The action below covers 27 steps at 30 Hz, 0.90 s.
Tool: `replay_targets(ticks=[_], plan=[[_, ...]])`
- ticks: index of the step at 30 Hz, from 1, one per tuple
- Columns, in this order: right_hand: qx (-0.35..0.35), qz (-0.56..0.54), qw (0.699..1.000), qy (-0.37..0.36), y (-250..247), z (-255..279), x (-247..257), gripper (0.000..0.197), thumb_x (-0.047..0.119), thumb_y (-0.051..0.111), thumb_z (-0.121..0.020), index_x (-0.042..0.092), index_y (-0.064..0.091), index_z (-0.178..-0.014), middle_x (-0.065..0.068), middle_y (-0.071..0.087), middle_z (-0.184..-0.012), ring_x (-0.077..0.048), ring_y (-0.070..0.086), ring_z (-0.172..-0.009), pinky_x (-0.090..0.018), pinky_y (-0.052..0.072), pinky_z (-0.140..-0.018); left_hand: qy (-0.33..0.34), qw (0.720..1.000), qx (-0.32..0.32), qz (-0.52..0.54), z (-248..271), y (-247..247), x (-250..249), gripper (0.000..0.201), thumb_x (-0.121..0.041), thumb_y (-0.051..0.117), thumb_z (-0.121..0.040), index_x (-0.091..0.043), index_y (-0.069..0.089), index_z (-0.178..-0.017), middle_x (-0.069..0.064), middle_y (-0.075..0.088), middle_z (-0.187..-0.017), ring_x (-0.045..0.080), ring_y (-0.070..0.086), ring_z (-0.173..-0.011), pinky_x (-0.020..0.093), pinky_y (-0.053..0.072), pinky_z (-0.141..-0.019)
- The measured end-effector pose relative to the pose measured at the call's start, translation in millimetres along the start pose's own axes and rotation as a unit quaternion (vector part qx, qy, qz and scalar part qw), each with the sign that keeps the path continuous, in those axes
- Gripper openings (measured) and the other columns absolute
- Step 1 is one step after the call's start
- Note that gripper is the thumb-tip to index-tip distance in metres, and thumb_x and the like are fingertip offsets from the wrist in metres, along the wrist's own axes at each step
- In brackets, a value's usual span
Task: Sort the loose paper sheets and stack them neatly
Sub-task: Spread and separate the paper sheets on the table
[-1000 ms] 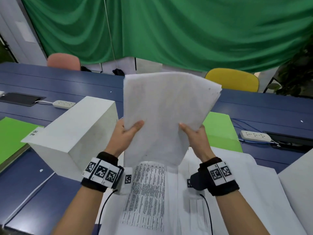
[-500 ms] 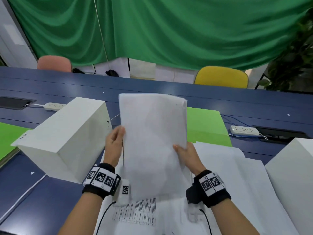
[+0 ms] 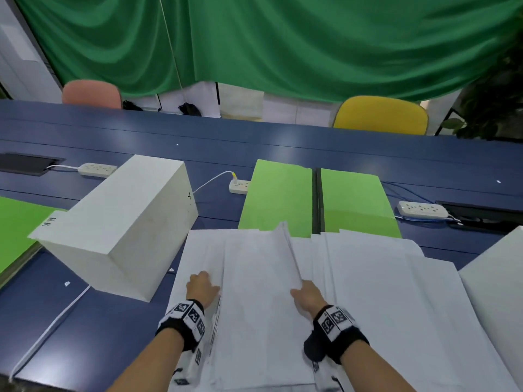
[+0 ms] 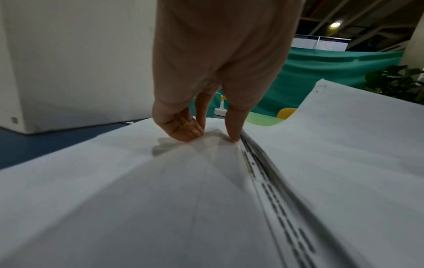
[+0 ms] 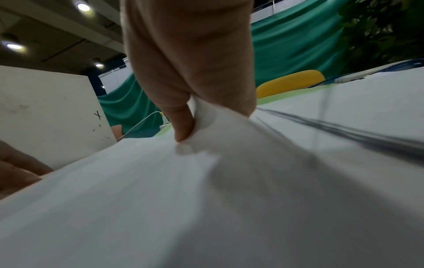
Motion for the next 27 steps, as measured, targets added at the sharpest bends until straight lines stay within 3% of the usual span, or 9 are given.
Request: replay_targets(ticks=[4,6,9,12,16,20,27], plan=[[-0.012,-0.037,0.999,0.027,13,-4,-4,0.035,0.011,0.048,-0.091,-0.003,0.054,-0.123,-0.019,0.061,-0.120,-0.032,0.059,-0.109,-0.033,0.047,-0.092,-0.008,0.998,-0.012,0.063,-2,-6,-2,0.036,-0.014,0.061,-0.086,-0.005,0.052,-0.120,0.019,0.039,-0.130,0.035,0.038,-0.121,0.036,0.035,-0.104],[-0.024,-0.058,0.997,0.039,15,-6,-9,0.035,0.012,0.048,-0.092,-0.002,0.054,-0.123,-0.018,0.062,-0.119,-0.032,0.059,-0.108,-0.034,0.047,-0.092,-0.019,0.996,-0.006,0.082,-2,-9,-2,0.044,-0.014,0.060,-0.087,-0.005,0.044,-0.127,0.019,0.034,-0.133,0.036,0.036,-0.123,0.037,0.033,-0.105],[-0.032,-0.074,0.995,0.052,17,-3,-13,0.035,0.014,0.048,-0.093,-0.001,0.053,-0.124,-0.017,0.061,-0.119,-0.032,0.058,-0.109,-0.036,0.047,-0.095,-0.006,0.993,0.003,0.119,-4,-14,-1,0.057,-0.012,0.064,-0.086,0.000,0.036,-0.134,0.022,0.037,-0.135,0.034,0.042,-0.122,0.036,0.035,-0.103],[-0.037,-0.086,0.995,0.046,18,-1,-13,0.034,0.014,0.049,-0.092,-0.002,0.056,-0.121,-0.017,0.064,-0.115,-0.033,0.060,-0.105,-0.041,0.048,-0.096,0.018,0.988,-0.028,0.150,-6,-20,0,0.049,-0.005,0.063,-0.085,0.002,0.042,-0.129,0.022,0.034,-0.134,0.034,0.048,-0.115,0.033,0.037,-0.101],[-0.054,-0.090,0.993,0.048,18,3,-13,0.036,0.018,0.049,-0.092,0.002,0.054,-0.125,-0.014,0.061,-0.120,-0.031,0.058,-0.110,-0.040,0.046,-0.099,0.031,0.995,0.000,0.100,-3,-14,-6,0.054,-0.015,0.057,-0.091,0.003,0.035,-0.137,0.021,0.036,-0.140,0.033,0.039,-0.128,0.033,0.031,-0.106],[-0.074,-0.111,0.990,0.055,18,6,-16,0.037,0.019,0.050,-0.091,0.003,0.055,-0.124,-0.014,0.063,-0.117,-0.031,0.059,-0.107,-0.042,0.047,-0.097,0.037,0.999,-0.018,0.004,-2,-11,-8,0.044,-0.024,0.050,-0.094,-0.005,0.043,-0.134,0.016,0.030,-0.141,0.032,0.030,-0.128,0.037,0.032,-0.104],[-0.096,-0.117,0.986,0.063,18,3,-18,0.036,0.020,0.050,-0.093,0.001,0.055,-0.124,-0.016,0.062,-0.118,-0.031,0.059,-0.108,-0.037,0.047,-0.095,0.084,0.996,-0.030,-0.008,-2,-12,-14,0.027,-0.013,0.045,-0.094,0.002,0.052,-0.116,0.018,0.048,-0.126,0.031,0.044,-0.116,0.037,0.041,-0.092]])
Point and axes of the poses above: each hand's wrist, its own z-axis away from the middle knuckle, its own y-axis out of the palm, x = y × z, the point moved 4 cm from there along -z, towards the middle knuckle
